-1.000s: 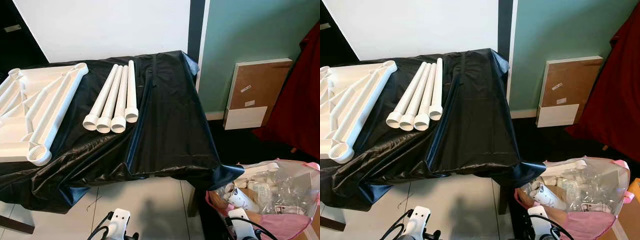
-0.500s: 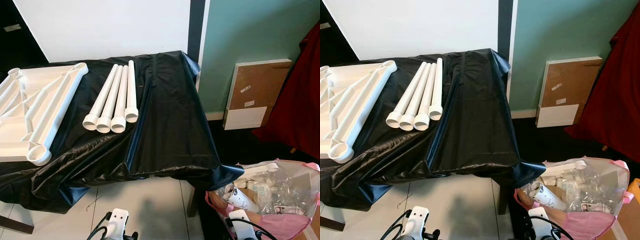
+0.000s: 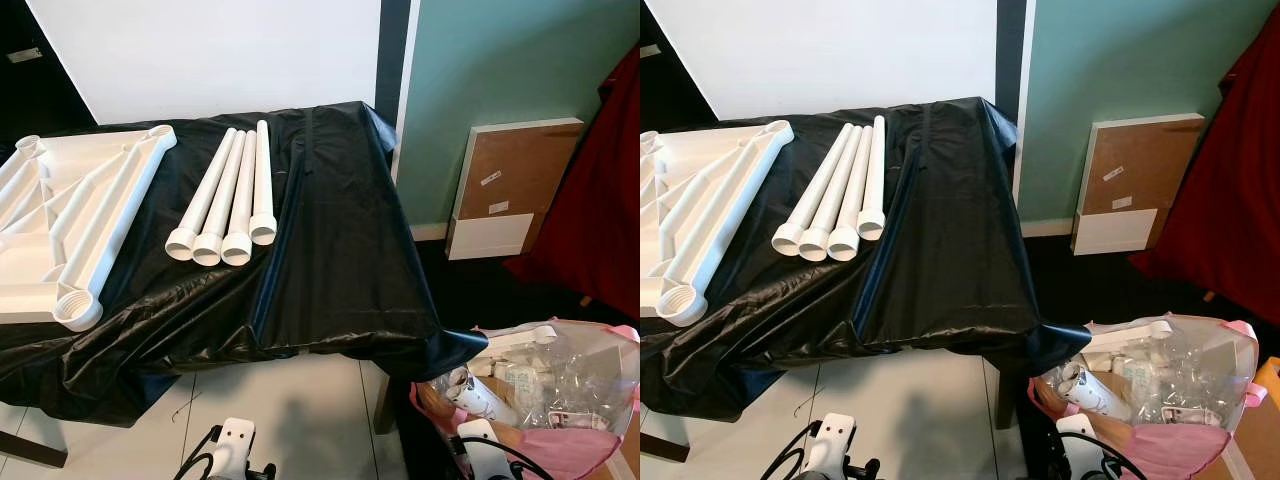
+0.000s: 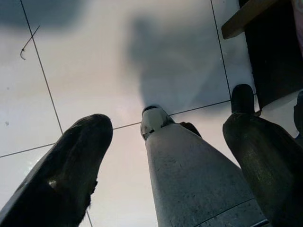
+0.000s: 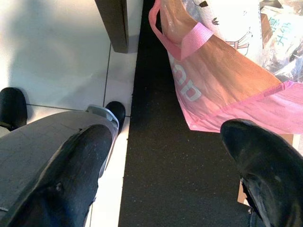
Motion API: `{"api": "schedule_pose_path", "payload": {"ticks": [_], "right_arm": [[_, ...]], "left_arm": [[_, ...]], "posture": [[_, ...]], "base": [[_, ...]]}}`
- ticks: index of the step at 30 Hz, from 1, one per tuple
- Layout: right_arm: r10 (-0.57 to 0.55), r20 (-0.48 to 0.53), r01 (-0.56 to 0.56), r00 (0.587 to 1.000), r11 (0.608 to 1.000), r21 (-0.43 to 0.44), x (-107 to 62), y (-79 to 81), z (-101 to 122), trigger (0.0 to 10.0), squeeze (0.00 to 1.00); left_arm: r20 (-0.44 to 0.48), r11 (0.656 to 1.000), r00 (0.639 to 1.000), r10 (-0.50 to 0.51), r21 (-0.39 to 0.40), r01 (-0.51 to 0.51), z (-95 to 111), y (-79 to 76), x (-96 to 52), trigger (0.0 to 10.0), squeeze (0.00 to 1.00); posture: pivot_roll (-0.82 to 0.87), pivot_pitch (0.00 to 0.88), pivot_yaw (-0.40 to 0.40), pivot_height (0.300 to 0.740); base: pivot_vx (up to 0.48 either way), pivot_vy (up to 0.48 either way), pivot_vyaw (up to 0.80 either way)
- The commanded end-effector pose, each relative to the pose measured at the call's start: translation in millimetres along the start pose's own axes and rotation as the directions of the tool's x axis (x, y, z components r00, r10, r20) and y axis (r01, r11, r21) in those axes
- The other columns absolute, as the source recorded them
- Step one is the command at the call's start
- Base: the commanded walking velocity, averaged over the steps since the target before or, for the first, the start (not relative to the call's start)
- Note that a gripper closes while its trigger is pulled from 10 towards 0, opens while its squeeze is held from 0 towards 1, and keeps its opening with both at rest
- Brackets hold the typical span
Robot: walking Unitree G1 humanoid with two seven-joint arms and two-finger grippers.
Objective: Building children table
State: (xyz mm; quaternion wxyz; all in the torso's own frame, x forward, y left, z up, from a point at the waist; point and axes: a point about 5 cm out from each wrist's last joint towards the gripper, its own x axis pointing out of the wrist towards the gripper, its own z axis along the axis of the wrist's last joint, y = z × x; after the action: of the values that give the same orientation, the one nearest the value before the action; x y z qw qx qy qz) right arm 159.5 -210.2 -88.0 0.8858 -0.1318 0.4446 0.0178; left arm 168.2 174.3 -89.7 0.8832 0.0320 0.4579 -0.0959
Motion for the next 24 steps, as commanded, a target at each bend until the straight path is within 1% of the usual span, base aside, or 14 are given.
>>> {"api": "schedule_pose_path", "payload": {"ticks": [1, 15, 24], "right_arm": [[0.006, -0.015, -0.006, 1.000, 1.000, 0.009, -1.2, 1.7, -4.9, 10.0, 0.00], [0.007, -0.004, -0.007, 1.000, 1.000, 0.018, -0.4, 4.2, -1.9, 10.0, 0.00], [0.007, -0.008, -0.007, 1.000, 1.000, 0.026, -1.5, 4.1, -5.0, 10.0, 0.00]], "left_arm": [[-0.041, 0.996, 0.996, 0.082, -0.020, -0.082, -10.2, 2.9, -1.9, 10.0, 0.00], [-0.043, 0.996, 0.996, 0.083, -0.015, -0.083, -10.5, 4.2, -2.2, 10.0, 0.00], [-0.047, 0.996, 0.995, 0.084, -0.013, -0.085, -12.4, 5.3, -3.0, 10.0, 0.00]], "posture": [[-0.11, 0.000, 0.031, 0.740], [-0.11, 0.000, 0.039, 0.740], [-0.11, 0.000, 0.045, 0.740]], "base": [[0.000, 0.000, 0.00], [0.000, 0.000, 0.00], [0.000, 0.000, 0.00]]}}
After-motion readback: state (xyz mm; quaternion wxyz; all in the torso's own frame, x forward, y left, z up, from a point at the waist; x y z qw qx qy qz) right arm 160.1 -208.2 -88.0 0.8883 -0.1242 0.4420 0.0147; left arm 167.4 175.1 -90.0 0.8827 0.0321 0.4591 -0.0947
